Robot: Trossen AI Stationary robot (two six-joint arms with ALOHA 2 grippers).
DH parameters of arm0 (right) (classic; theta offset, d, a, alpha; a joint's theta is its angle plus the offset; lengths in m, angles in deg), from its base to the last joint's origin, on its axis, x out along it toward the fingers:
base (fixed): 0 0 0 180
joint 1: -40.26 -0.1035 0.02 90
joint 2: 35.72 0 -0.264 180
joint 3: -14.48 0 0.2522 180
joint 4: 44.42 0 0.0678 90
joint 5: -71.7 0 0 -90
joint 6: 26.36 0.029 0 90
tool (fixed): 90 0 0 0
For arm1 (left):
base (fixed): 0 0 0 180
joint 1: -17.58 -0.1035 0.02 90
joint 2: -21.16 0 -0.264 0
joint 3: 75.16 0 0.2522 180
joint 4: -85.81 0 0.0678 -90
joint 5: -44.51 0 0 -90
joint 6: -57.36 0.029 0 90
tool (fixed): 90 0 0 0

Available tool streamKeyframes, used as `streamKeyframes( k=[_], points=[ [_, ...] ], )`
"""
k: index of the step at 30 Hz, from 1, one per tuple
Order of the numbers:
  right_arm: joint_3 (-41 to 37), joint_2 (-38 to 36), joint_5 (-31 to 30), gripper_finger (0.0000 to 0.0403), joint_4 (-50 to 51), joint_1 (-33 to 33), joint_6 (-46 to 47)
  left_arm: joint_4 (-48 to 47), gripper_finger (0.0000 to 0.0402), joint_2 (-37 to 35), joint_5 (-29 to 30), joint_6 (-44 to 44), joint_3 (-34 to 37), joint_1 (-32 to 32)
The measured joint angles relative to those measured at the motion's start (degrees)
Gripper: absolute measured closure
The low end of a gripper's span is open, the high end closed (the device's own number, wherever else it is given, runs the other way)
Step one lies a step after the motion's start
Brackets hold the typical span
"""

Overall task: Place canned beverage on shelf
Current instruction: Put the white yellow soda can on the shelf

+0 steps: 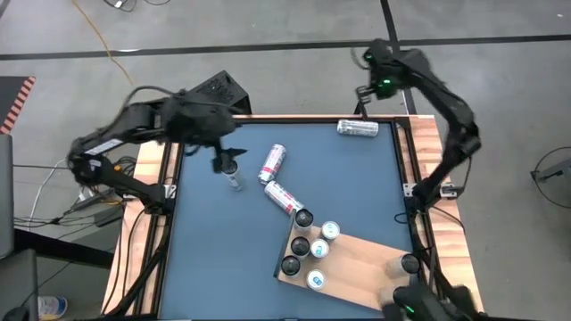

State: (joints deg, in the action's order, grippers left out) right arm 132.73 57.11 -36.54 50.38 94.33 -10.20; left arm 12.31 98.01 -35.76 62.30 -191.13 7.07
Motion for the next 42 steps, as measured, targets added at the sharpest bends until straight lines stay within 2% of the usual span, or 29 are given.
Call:
streamKeyframes(
  k=[6,10,15,20,25,28,30,32,36,39,42],
  points=[
    [0.11,-12.93,0.04,0.0403,1.32,-1.95,-1.07,11.51,0.0065,10.45,-2.92,9.94,0.02,-4.41],
    [0.11,-21.04,0.05,0.0403,2.54,-6.84,0.27,21.48,0.0065,16.56,-12.32,12.71,0.0,-8.7],
    [-0.02,-28.2,-3.44,0.0403,4.85,-14.06,4.15,33.3,0.0065,22.94,-29.01,2.58,0.0,-15.07],
    [-5.53,-31.32,-10.7,0.0403,5.36,-18.75,4.41,38.82,0.0065,26.18,-37.42,-11.72,0.0,-20.98],
    [-17.6,-31.28,-8.32,0.0403,1.6,-14.08,-2.3,38.48,0.0065,26.11,-49.36,-24.32,-0.02,-25.73],
    [-25.08,-30.08,-0.11,0.0403,-3.92,-8.59,-5.71,37.61,0.0065,25.1,-52.72,-25.46,-0.02,-26.88],
    [-28.39,-28.59,6.13,0.0403,-9.37,-5.46,-5.72,37.52,0.0065,23.99,-52.8,-24.65,-0.02,-27.18],
    [-29.73,-26.31,9.82,0.0403,-13.0,-2.78,-6.83,37.61,0.0065,22.93,-52.78,-23.25,-0.07,-27.56],
    [-27.14,-19.55,10.88,0.0403,-12.99,2.53,-10.71,37.83,0.0065,21.35,-50.97,-22.12,-0.09,-28.13],
    [-21.54,-14.0,13.45,0.0403,-11.8,5.66,-13.15,40.56,0.0065,20.61,-49.52,-22.59,-0.09,-28.23],
    [-14.81,-7.82,13.23,0.0403,-9.55,6.09,-16.25,43.08,0.0065,20.53,-50.2,-25.35,-0.55,-28.6]
  ],
)
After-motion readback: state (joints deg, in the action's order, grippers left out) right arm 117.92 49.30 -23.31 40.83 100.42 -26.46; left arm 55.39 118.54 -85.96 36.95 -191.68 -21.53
